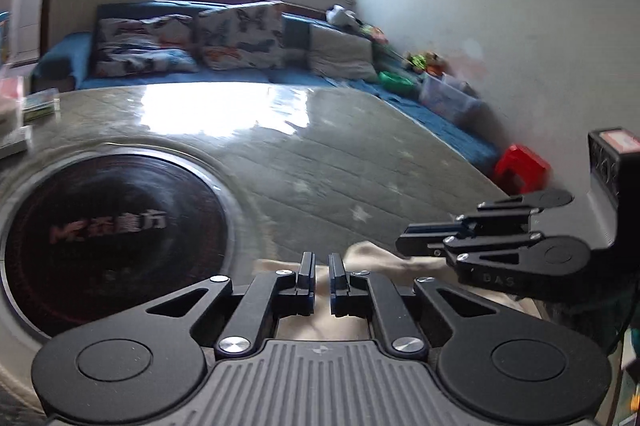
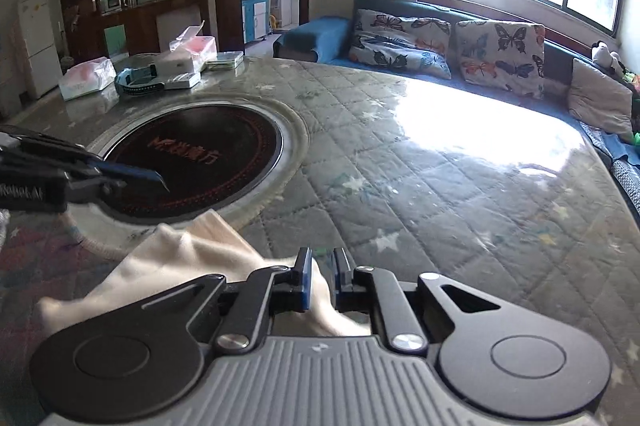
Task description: Fold clothes
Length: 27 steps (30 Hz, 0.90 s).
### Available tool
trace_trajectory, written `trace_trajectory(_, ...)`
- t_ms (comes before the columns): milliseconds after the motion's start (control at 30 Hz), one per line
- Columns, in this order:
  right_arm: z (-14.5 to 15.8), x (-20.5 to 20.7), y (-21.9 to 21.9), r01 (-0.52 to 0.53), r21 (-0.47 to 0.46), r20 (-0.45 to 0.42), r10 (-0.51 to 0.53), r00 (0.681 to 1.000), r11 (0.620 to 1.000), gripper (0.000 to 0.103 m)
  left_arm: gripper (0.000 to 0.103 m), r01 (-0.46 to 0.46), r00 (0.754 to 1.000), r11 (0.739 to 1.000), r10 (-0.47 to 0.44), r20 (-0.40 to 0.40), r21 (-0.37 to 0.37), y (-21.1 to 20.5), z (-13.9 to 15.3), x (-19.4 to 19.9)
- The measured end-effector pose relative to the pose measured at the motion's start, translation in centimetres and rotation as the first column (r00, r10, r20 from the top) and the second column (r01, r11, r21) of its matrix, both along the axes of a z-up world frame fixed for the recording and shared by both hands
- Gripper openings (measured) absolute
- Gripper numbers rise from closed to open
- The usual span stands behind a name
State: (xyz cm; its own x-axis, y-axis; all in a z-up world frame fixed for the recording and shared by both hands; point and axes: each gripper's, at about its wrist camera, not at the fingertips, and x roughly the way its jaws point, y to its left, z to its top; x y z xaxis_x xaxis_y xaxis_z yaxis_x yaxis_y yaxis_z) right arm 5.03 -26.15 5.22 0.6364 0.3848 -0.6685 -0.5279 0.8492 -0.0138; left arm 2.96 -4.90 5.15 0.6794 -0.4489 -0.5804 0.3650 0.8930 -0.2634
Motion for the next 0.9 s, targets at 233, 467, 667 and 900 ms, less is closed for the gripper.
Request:
trace_trajectory(233,-1.0,-1.5,-3.1,0.085,-0.029,-0.008,-0.085,0.996,0.996,0.009,0.008,0.001,0.997,0.996,0.006,-0.079,0.086,-1.9,-2.5,1.6)
trace_trajectory(467,-1.2,-2.4,-5.0,0.102,-0.022,-0.006,-0.103,0.995,0.994,0.01,0.008,-0.012,0.998,0.994,0.018,-0.056,0.106,-2.0,-2.6,0.9)
trace_trajectory(667,-0.8,-3.9,-6.1,0.081,-0.017,0.003,-0.081,0.997,0.997,0.01,0.008,0.02,0.999,0.994,-0.016,-0.034,0.107,-3.2,-1.9,0.3)
trace_trajectory(900,-0.5,-4.6,-9.0,0.149,0.046,-0.039,-0.147,0.988,0.988,0.01,0.008,0.054,0.999,0.993,-0.054,-0.008,0.109,-3.6,-1.0,-1.2)
